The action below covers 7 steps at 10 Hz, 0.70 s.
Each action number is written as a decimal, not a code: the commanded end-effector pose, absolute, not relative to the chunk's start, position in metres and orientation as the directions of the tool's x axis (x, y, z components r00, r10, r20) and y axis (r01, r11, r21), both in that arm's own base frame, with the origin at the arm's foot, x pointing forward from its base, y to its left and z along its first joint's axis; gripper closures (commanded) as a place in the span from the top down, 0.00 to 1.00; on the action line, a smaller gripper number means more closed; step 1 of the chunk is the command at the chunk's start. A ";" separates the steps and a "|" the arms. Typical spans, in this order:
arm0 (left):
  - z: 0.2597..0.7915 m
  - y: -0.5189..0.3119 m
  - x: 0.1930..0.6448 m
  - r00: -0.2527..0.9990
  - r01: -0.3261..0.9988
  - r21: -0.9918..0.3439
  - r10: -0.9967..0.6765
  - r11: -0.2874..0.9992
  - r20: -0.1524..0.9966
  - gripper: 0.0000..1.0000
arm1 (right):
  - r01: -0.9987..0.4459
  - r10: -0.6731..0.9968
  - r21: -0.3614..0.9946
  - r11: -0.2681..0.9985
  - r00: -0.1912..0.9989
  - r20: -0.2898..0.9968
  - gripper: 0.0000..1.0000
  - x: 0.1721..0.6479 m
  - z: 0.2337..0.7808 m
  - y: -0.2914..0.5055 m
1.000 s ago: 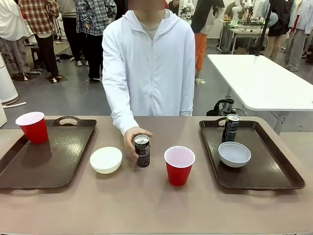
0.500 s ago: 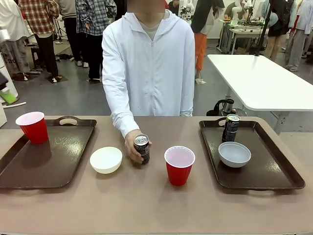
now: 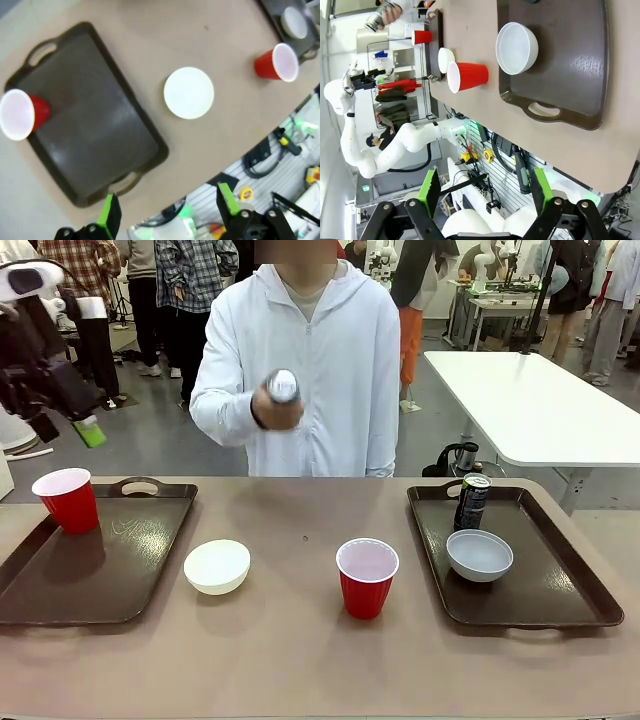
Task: Prepare tableware on both trays.
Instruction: Pick up a Picnic Bowl from the table and place it on a Handle tray.
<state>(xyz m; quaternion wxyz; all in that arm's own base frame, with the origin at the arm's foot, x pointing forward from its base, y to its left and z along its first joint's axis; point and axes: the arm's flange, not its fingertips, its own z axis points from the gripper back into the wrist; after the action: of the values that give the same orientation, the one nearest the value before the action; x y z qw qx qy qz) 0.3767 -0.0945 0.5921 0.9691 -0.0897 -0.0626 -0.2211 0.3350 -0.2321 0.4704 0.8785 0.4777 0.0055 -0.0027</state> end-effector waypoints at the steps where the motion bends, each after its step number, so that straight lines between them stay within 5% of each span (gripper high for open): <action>1: 0.567 -0.117 0.380 0.908 0.393 -0.086 -0.372 0.916 0.191 1.00 | 0.007 0.001 0.838 0.546 1.000 -0.008 0.95 0.336 0.476 -0.229; 7: 0.466 -0.160 0.376 0.864 0.456 -0.022 -0.437 0.890 0.250 1.00 | 0.007 0.001 0.838 0.546 1.000 -0.008 0.95 0.336 0.476 -0.229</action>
<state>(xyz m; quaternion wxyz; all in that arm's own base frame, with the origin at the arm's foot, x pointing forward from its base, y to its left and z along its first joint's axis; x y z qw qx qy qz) 0.3727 -0.1564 0.4733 0.9673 -0.0478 -0.1102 -0.2236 0.3366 -0.2295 0.4731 0.8812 0.4726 0.0066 -0.0008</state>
